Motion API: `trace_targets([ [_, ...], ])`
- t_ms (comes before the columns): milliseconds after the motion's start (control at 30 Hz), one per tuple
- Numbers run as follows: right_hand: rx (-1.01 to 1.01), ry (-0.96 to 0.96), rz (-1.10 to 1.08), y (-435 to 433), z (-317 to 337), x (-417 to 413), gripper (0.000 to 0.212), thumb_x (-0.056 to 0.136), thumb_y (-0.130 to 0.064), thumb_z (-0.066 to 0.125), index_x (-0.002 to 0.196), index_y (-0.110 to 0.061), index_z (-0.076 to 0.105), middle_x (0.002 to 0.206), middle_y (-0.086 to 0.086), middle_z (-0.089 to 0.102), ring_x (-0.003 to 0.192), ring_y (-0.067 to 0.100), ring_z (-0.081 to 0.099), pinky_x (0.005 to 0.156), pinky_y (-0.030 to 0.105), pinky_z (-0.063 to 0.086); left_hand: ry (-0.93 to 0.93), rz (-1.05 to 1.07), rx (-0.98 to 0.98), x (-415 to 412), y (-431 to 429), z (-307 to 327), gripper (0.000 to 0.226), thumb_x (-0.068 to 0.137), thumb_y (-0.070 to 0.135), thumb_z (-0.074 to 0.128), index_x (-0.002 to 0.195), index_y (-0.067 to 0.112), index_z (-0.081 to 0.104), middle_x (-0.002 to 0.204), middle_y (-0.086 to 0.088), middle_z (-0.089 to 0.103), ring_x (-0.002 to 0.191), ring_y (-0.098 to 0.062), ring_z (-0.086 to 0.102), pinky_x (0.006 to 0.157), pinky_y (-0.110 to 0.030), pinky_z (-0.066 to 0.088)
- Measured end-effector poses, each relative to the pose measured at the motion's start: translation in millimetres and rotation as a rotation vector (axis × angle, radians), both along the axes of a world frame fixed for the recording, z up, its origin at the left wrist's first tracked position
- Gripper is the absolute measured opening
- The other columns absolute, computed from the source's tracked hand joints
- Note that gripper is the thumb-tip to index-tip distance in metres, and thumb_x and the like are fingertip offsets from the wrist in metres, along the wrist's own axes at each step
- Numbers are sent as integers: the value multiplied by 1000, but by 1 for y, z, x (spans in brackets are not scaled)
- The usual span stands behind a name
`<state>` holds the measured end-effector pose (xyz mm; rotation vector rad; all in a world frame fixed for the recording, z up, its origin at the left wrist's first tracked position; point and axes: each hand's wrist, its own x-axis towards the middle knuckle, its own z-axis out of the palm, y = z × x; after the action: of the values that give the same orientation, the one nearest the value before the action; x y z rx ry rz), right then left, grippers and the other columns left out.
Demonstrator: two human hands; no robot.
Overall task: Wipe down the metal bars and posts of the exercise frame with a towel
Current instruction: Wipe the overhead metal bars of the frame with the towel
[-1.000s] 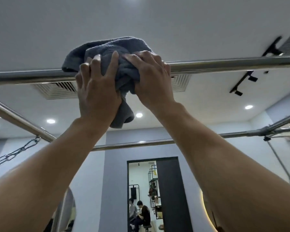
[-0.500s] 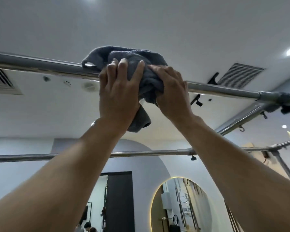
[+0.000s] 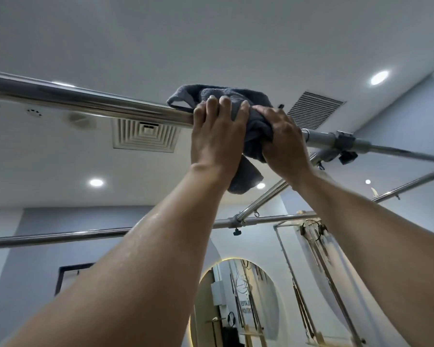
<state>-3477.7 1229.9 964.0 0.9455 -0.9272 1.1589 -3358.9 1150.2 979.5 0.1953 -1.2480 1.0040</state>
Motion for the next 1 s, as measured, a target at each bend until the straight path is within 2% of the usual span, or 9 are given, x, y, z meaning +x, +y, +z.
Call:
trace_targets([
  [33,18,-1,-24,3,0,-2,49,90,-18,46,139,-18,50,133,8,56,121,29,49,102,45,41,7,-1,1,-3,2,0,65,95,29,53,153,22,24,150,-14,28,140,-35,22,116,-45,13],
  [133,29,1,-84,2,-2,3,63,85,-41,35,143,-19,44,135,9,53,121,31,48,99,48,42,6,2,-12,0,-4,-1,69,92,29,58,152,21,26,149,-15,30,139,-36,24,115,-45,15],
  [233,-37,9,-160,-17,-10,12,69,85,-51,35,149,-24,35,135,10,48,118,31,46,95,49,44,12,-10,-97,15,-17,-5,70,86,27,66,148,21,36,143,-16,40,134,-36,35,111,-45,25],
  [333,-102,25,-170,-42,-13,34,68,85,-49,39,148,-25,33,136,15,44,122,35,43,94,54,44,92,4,-214,33,-39,-9,61,85,25,68,141,17,46,134,-16,53,125,-36,48,105,-45,37],
  [433,-129,16,-156,-65,-11,76,66,84,-44,40,147,-24,34,140,16,40,129,36,37,97,55,42,181,13,-314,68,-64,-6,54,86,25,65,138,16,52,129,-16,58,121,-37,54,104,-46,41],
  [567,-168,23,-134,-103,-12,141,72,84,-50,29,149,-21,34,144,19,38,135,38,32,103,57,36,211,27,-363,130,-97,-4,50,88,27,57,137,16,52,129,-16,58,121,-38,53,104,-47,42],
  [800,-219,45,-78,-165,-6,271,72,81,-52,27,147,-24,38,147,18,39,138,40,31,108,56,30,252,49,-389,263,-152,-2,47,90,23,61,136,17,54,127,-14,60,118,-36,54,99,-43,45],
  [933,-221,60,-107,-200,-1,347,67,83,-48,40,146,-27,37,146,15,40,138,37,31,107,55,29,247,110,-388,348,-183,-6,45,95,31,58,137,17,53,125,-12,60,114,-31,52,97,-39,45],
  [1000,-227,61,-90,-214,1,387,65,83,-46,38,145,-28,39,145,15,42,137,38,33,106,56,29,237,139,-360,391,-195,-7,48,94,32,57,139,16,51,127,-12,58,115,-29,48,98,-39,43],
])
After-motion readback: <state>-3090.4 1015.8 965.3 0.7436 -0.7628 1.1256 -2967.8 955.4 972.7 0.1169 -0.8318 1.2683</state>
